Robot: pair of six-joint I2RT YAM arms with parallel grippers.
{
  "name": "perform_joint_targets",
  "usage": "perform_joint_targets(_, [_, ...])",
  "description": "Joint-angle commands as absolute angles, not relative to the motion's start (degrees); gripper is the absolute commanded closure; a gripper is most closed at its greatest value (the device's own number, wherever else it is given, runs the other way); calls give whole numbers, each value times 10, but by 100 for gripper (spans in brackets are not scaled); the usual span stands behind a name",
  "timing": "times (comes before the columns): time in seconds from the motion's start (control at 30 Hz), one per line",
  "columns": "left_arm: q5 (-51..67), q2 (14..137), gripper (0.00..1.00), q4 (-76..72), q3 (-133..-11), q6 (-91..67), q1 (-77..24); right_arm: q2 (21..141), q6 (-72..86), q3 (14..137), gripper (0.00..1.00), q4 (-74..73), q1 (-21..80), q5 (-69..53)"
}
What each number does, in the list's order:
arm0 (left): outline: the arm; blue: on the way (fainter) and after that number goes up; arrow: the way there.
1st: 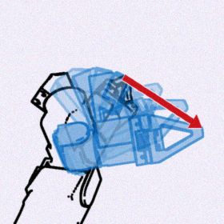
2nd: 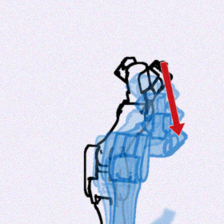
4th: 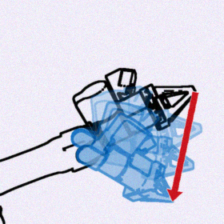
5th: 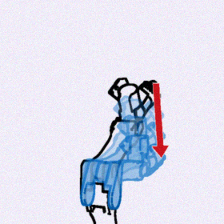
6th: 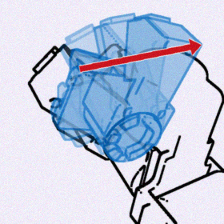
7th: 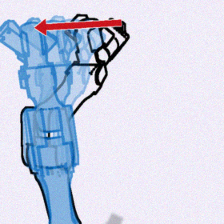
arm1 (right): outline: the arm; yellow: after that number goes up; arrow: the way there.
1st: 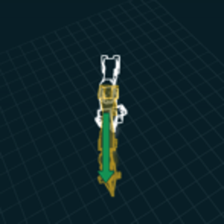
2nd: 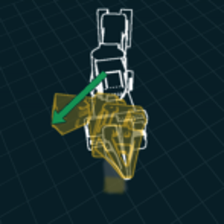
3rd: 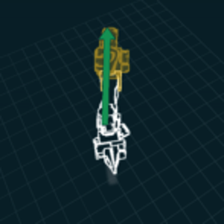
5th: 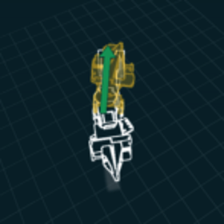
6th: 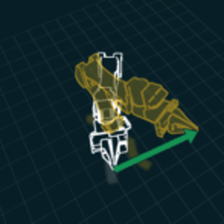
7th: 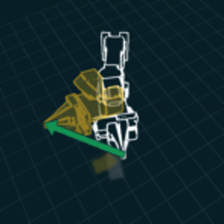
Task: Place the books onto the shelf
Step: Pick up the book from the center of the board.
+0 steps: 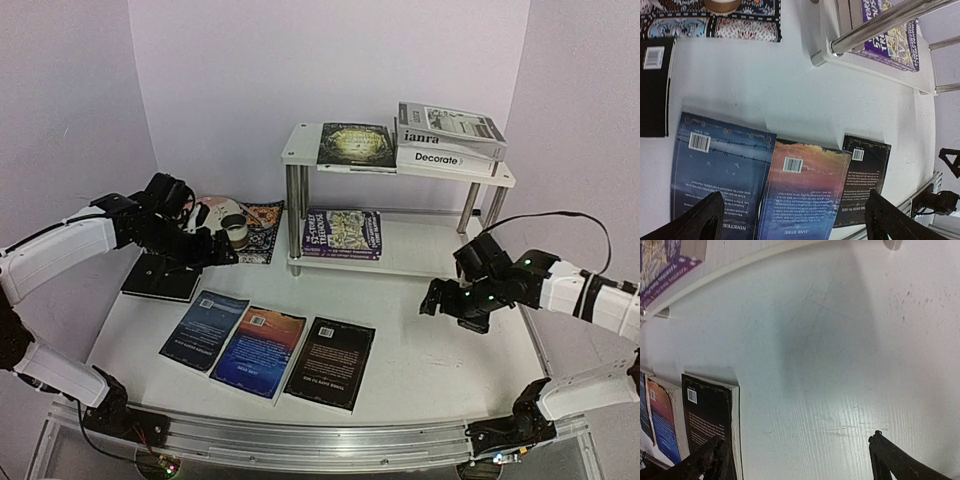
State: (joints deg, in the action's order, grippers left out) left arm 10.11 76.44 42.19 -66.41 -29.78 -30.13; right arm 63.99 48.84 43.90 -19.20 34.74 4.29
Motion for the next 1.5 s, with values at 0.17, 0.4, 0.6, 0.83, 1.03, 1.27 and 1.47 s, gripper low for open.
perform_joint_targets(0.17, [200,732,5,444,-619,-358,-325,776,555,494,2,-179,489,52])
perform_joint_targets(0.4, [229,721,5,433,-589,-369,-348,861,577,517,2,-117,512,-8])
perform_joint_targets(0.6, [267,746,5,414,-592,-362,-364,916,650,462,16,77,532,-83])
perform_joint_targets(0.83, [299,797,6,407,-619,-332,-381,974,706,482,39,88,557,-68])
perform_joint_targets(1.03, [323,823,7,407,-606,-308,-380,983,753,470,65,76,571,-25])
perform_joint_targets(1.27, [330,840,8,407,-586,-282,-381,953,724,505,100,24,573,-11])
perform_joint_targets(1.47, [340,831,8,405,-594,-277,-381,881,696,499,100,16,573,0])
